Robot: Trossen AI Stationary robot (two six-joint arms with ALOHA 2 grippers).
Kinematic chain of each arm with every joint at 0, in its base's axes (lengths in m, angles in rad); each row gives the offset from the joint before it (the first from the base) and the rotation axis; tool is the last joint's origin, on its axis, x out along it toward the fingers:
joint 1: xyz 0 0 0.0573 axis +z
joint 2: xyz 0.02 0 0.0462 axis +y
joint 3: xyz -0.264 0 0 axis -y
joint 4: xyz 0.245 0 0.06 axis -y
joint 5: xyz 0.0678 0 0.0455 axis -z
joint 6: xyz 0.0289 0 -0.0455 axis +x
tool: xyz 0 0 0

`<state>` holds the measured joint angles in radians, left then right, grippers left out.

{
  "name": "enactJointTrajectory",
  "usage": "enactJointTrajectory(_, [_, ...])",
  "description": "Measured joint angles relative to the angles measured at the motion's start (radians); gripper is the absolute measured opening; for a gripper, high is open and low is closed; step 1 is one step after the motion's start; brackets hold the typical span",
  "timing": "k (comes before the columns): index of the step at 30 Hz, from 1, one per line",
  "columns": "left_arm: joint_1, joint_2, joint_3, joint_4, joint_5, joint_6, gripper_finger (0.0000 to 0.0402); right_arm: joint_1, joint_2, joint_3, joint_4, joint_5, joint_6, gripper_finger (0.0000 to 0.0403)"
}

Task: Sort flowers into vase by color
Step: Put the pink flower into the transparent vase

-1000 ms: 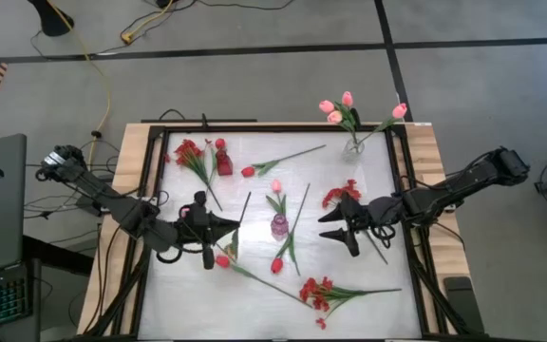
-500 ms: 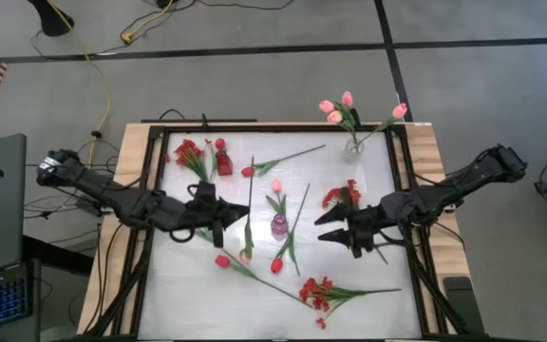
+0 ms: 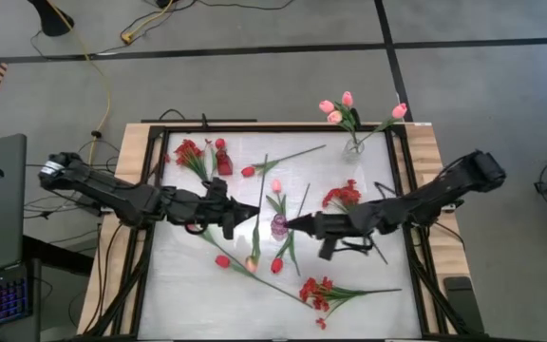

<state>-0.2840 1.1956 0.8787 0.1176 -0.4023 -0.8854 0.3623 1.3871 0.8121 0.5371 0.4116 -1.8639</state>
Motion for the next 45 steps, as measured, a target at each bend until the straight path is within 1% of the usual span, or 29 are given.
enactJointTrajectory(2, [-0.001,0.016,0.000,0.016,0.007,-0.001,0.0000,-0.003,0.056,0.021,0.082,0.036,-0.094,0.0240])
enactJointTrajectory(6, [-0.001,0.036,-0.001,0.012,0.014,-0.010,0.0000,-0.004,0.135,0.053,0.183,0.043,-0.210,0.0233])
enactJointTrajectory(13, [0.009,0.049,-0.002,0.066,0.030,0.008,0.0000,-0.007,0.212,0.094,0.200,0.043,-0.317,0.0207])
enactJointTrajectory(20, [0.010,0.049,-0.002,0.067,0.045,0.010,0.0000,-0.025,0.253,0.128,0.201,0.063,-0.344,0.0190])
enactJointTrajectory(30, [0.010,0.049,-0.002,0.066,0.050,0.012,0.0000,-0.039,0.254,0.134,0.205,0.064,-0.345,0.0172])
enactJointTrajectory(34, [0.010,0.049,-0.002,0.065,0.051,0.012,0.0000,-0.038,0.254,0.134,0.202,0.062,-0.345,0.0151])
enactJointTrajectory(41, [0.010,0.049,-0.002,0.065,0.057,-0.017,0.0000,-0.044,0.254,0.134,0.199,0.059,-0.394,0.0103])
enactJointTrajectory(45, [0.010,0.049,-0.002,0.058,0.055,-0.019,0.0000,-0.044,0.254,0.134,0.200,0.058,-0.396,0.0077])
